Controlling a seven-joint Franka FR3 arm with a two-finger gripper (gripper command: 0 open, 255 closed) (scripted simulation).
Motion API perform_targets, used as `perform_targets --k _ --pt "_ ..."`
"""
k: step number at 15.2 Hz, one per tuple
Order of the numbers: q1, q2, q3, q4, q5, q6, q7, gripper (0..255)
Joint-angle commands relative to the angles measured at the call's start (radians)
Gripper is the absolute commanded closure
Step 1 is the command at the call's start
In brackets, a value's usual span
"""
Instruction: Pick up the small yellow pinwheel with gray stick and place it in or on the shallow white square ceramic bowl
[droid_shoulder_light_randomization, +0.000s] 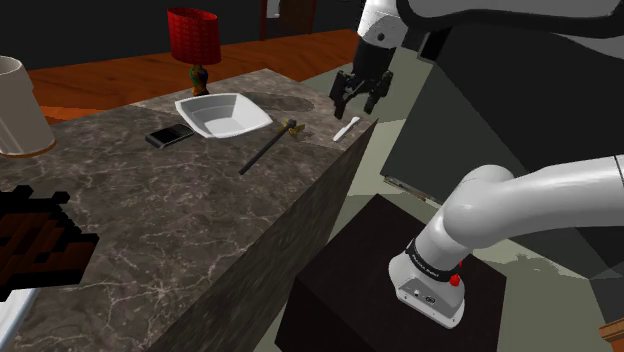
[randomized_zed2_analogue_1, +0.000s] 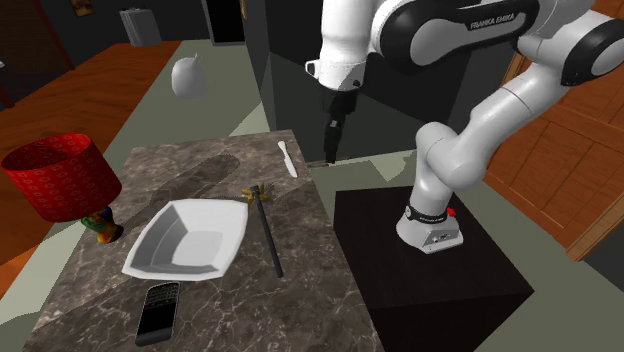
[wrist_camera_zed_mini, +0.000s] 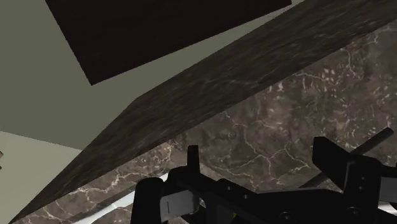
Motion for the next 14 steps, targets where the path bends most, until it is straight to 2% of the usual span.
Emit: perform_targets --k 1,5,8,11,14 --pt "-0.021 0.03 0.068 -0.012 0.03 0.055 0.148 0" --pt "-0.078 0.133 0.2 0.008 0.06 0.161 0.42 0" --pt "-0.134 0.235 0.298 0.049 0.053 0.234 0.629 0" --pt "-0.202 0.355 0.394 0.109 0.012 0.296 0.847 0" --pt "-0.273 0.491 0.482 0.185 -0.068 0.34 1.08 0"
